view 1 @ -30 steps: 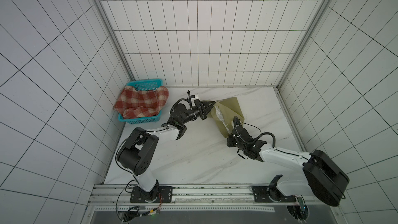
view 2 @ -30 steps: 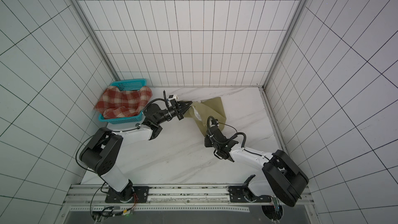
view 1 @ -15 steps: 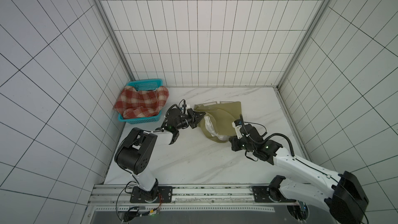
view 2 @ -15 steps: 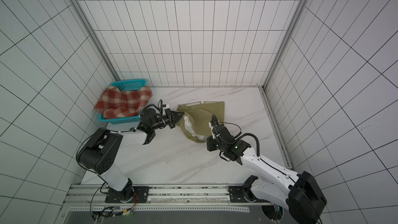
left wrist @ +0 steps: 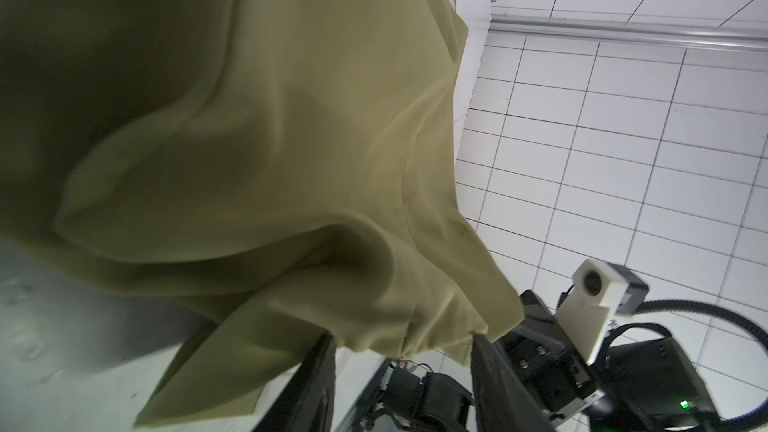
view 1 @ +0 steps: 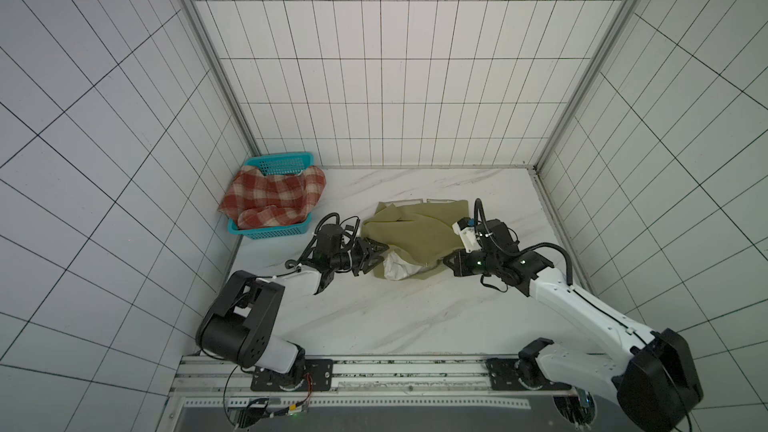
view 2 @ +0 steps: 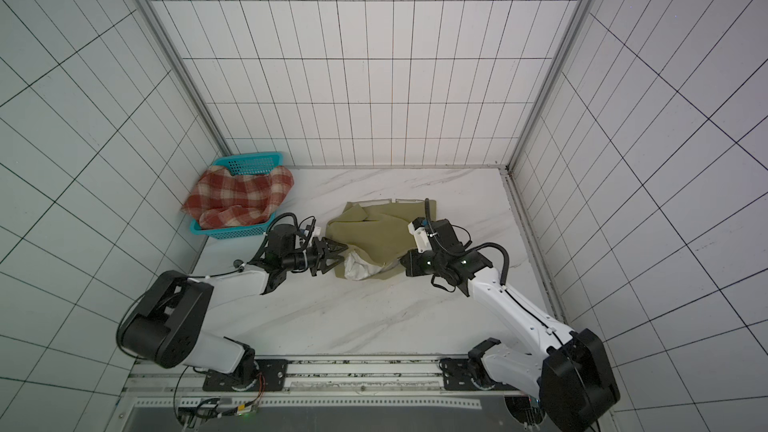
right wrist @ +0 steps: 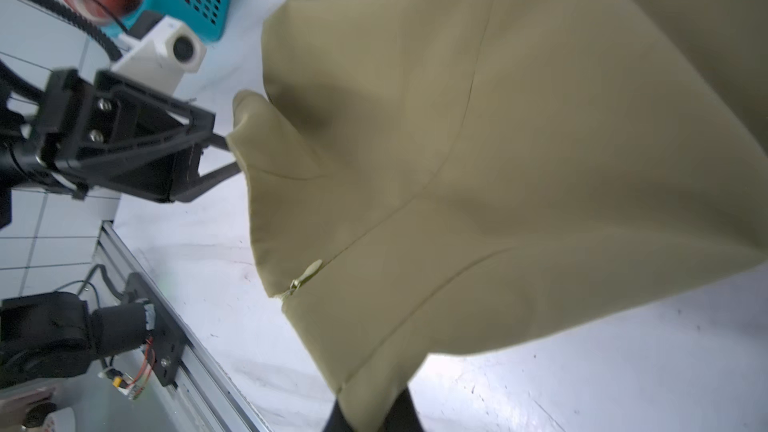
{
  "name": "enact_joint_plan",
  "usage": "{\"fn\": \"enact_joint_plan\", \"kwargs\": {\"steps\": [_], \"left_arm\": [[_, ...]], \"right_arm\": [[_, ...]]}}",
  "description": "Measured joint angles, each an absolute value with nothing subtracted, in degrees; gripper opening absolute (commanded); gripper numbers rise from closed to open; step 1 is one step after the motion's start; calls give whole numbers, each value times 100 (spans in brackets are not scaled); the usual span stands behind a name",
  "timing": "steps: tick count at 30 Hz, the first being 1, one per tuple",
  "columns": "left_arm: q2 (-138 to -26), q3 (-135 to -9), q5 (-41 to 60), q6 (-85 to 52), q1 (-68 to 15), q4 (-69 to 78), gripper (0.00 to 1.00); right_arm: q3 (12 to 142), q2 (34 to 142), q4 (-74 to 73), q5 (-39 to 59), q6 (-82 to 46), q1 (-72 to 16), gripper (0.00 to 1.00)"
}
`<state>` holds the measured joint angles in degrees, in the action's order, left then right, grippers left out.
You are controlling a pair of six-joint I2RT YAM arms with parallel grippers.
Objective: Fold and stack the skirts
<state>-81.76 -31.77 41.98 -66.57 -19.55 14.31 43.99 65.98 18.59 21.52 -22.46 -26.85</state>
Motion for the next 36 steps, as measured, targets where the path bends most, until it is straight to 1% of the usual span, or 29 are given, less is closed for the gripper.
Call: {"fn": "enact_joint_plan", "kwargs": {"steps": [4,8,13,17,21,24,29,36], "left_arm": [[-7572,-3514,3701,-5572,-2027,-80,53],[-7373,-3614,3183,-4893,-2235,-943,53],[-7389,-3708,2156,-4311,-3009,-1715,51],[-7387,-3723,1271,-4093,-3468,-1894,48],[-7349,-3734,550,-3959,-3472,-1935,45],[-7338,-3824,152,-3835,-3472,-1911,41],[-7408,-4077,-165,-3653,-3472,-1629,33],[-7699,-4244,-196,-3500,-3472,-1334,34]], "right_arm": [[4558,7004,1577,2630,-2268,-2370,0],[4567,7328,1409,2893,-2265,-2259,0],[4567,7557,1273,3111,-2252,-2132,0],[4569,7629,1170,3240,-2226,-2032,0],[4569,7629,1114,3310,-2198,-1986,0],[4569,7629,1100,3356,-2176,-1966,0],[4569,7623,1092,3417,-2158,-1940,0],[4569,7439,1090,3430,-2156,-1859,0]]}}
